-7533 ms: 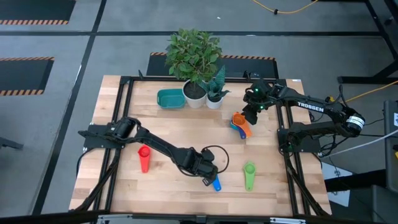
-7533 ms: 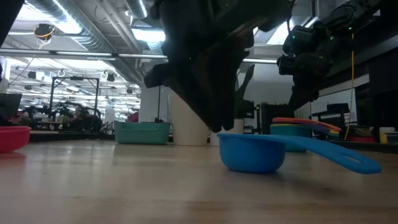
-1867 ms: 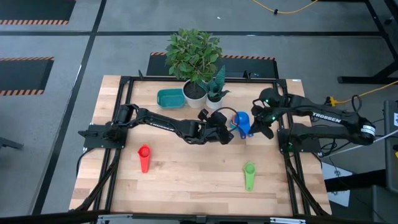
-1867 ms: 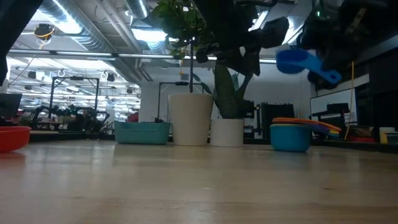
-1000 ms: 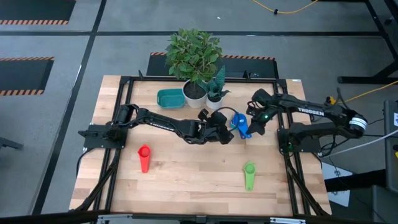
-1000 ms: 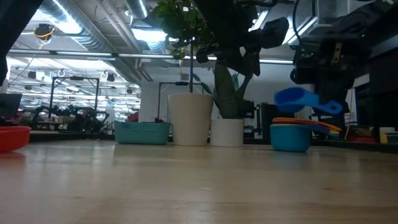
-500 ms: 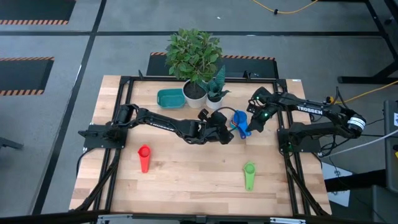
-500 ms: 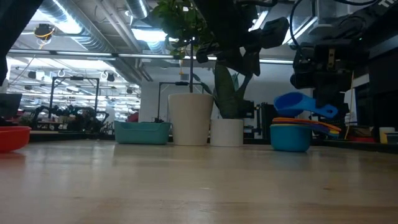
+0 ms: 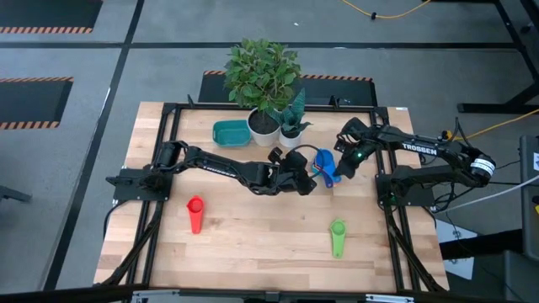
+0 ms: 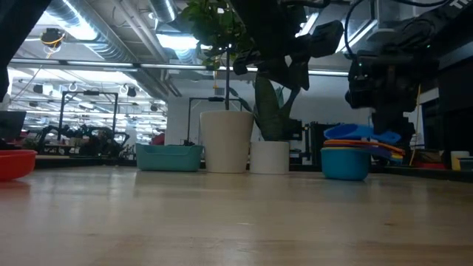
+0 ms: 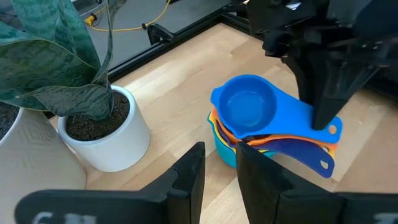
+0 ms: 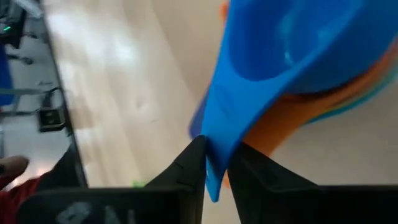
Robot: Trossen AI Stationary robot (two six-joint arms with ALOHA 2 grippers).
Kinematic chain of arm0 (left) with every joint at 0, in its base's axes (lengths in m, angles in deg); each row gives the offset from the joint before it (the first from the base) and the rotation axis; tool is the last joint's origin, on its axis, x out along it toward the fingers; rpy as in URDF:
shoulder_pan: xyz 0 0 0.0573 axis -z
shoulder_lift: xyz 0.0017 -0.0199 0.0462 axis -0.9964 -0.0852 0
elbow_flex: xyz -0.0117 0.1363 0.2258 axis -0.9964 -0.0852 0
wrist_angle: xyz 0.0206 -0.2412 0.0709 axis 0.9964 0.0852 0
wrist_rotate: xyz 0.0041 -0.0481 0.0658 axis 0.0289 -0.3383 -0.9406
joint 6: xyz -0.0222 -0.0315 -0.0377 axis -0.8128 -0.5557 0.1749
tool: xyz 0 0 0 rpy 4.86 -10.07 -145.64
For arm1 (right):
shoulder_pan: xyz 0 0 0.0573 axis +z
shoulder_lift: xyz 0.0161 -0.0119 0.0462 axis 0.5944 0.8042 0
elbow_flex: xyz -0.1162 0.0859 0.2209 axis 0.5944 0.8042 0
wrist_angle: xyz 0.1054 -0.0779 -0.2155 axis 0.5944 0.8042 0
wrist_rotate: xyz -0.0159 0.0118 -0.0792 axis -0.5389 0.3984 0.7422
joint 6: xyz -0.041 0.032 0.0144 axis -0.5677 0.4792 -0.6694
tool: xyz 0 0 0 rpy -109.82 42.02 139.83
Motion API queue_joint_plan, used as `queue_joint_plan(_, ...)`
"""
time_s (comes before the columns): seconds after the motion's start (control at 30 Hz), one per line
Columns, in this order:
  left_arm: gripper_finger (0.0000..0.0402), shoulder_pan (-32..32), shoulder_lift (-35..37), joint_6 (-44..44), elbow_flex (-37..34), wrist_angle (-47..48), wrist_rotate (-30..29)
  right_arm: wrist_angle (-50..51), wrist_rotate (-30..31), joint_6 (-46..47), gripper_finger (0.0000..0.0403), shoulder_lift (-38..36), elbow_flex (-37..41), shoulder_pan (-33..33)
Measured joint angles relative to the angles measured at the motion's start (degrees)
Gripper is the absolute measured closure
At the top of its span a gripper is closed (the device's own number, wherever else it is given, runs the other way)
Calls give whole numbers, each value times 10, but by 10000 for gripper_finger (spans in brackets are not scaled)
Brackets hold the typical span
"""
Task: Nest measuring cups in basket
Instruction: Stack the light blue measuring cup on top of the orange measuring cup
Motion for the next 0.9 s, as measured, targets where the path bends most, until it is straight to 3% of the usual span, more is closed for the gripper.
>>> queue_joint_plan(0.2,319,0,0,0,0,0,0,2,18,30,338,0,0,-1)
queue_joint_plan(0.47,319,0,0,0,0,0,0,16,-23,32,338,0,-21,-1)
queue_joint_plan(0.73,318,0,0,0,0,0,0,40,50,32,338,0,-60,-1)
queue_joint_plan(0.9,317,0,0,0,0,0,0,53,62,33,338,0,-60,-1)
